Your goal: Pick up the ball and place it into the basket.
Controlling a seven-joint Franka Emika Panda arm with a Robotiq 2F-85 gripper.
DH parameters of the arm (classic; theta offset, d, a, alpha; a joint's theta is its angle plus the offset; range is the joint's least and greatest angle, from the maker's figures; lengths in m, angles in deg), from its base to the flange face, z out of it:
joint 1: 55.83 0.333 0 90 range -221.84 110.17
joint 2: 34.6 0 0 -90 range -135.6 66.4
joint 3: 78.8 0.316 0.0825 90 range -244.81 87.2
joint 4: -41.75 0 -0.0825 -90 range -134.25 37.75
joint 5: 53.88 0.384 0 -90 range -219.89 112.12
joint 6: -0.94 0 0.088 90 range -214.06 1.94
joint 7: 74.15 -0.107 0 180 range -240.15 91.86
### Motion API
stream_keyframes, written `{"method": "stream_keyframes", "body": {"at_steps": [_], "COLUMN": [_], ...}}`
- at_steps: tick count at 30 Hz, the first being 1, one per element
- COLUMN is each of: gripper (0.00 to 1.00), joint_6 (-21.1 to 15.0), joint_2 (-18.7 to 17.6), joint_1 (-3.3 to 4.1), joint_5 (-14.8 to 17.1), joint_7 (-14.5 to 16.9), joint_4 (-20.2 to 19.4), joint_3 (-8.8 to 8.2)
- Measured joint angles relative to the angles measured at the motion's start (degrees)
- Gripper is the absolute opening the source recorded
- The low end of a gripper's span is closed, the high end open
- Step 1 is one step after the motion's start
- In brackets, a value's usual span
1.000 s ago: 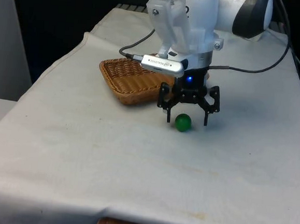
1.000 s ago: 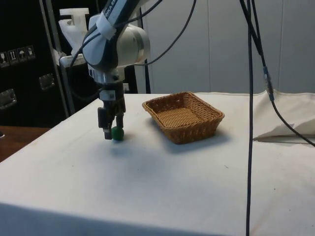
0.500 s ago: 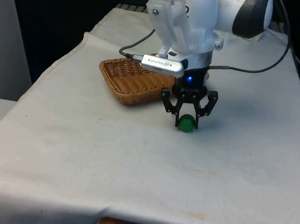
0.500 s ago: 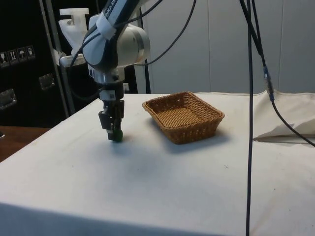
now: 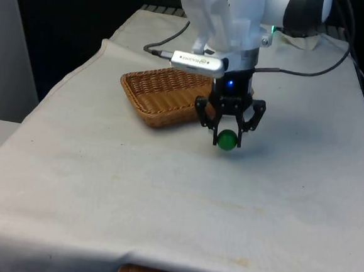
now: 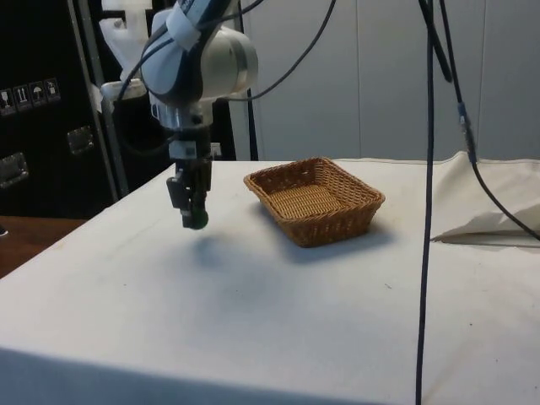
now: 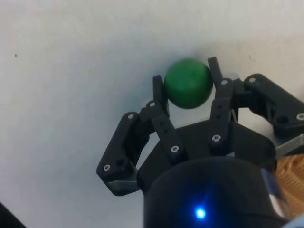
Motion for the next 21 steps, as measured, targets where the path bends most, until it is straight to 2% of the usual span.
{"method": "stream_keyframes", "body": {"at_steps": [8,21], "gripper": [0.00,0.00], "joint_6": [0.74,4.35], "joint_2": [3.72,8.59], "joint_1": [0.17,0.23], "joint_5": [-2.01,-3.90], "joint_7": [-1.72,-3.67], "joint_4": [-1.43,-1.66], "joint_3": [-0.57,-2.41]}}
